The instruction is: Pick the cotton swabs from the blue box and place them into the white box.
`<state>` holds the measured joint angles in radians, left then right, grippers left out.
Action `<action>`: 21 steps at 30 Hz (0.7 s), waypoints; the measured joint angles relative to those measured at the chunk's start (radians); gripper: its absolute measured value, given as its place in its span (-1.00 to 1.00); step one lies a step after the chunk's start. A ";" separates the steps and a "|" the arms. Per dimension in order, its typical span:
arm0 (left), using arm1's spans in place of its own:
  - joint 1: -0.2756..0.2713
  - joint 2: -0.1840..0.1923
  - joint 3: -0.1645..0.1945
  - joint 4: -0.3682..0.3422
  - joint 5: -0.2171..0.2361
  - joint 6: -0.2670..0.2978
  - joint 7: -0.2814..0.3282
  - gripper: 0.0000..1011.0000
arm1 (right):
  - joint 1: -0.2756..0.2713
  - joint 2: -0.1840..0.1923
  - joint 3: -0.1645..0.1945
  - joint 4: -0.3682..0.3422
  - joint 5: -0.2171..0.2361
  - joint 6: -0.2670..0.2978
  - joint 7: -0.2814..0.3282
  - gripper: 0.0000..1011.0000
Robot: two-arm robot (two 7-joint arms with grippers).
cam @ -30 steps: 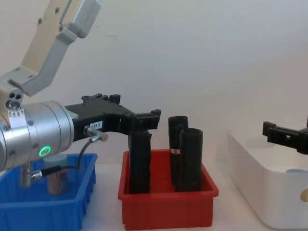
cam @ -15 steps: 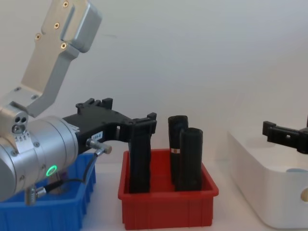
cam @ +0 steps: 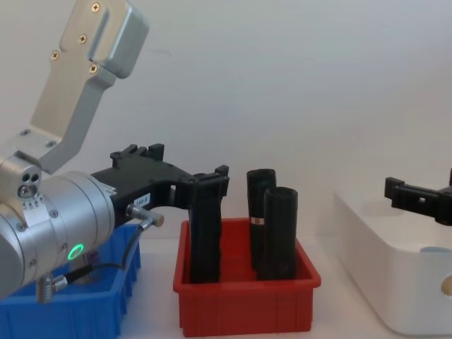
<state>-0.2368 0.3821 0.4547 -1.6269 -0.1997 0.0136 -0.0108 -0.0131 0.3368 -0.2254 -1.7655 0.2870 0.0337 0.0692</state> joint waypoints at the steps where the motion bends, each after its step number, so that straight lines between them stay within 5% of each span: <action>1: 0.000 0.000 0.000 0.000 0.000 0.000 0.000 0.99 | 0.002 -0.001 0.000 0.002 -0.001 0.000 0.004 0.98; 11: 0.000 0.000 -0.001 0.000 -0.001 0.000 0.000 0.99 | 0.040 -0.015 -0.004 0.039 -0.022 0.001 0.058 0.98; 21: 0.000 0.000 -0.001 0.001 -0.001 0.000 0.000 0.99 | 0.138 -0.053 -0.014 0.157 -0.068 -0.008 0.145 0.98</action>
<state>-0.2372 0.3822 0.4542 -1.6262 -0.2005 0.0139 -0.0109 0.1244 0.2837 -0.2396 -1.6083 0.2187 0.0260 0.2138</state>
